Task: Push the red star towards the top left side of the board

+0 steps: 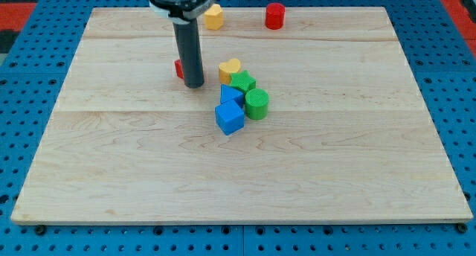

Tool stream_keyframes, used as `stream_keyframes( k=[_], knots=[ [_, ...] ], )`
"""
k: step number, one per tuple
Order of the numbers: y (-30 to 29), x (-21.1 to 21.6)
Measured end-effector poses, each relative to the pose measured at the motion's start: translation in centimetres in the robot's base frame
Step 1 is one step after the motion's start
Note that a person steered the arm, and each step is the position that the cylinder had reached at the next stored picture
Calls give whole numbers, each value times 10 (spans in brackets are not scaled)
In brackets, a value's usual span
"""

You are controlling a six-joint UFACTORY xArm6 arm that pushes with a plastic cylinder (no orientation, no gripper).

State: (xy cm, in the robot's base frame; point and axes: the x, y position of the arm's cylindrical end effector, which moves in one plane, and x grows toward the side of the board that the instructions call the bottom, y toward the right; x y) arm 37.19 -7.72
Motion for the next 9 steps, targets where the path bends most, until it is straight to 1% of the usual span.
stream_keyframes(
  k=[2, 3, 4, 5, 7, 8, 9],
  knots=[
    [-21, -69],
    [17, -85],
    [33, -87],
    [-10, -103],
    [-91, -107],
    [-71, -78],
    [-92, -62]
  ],
)
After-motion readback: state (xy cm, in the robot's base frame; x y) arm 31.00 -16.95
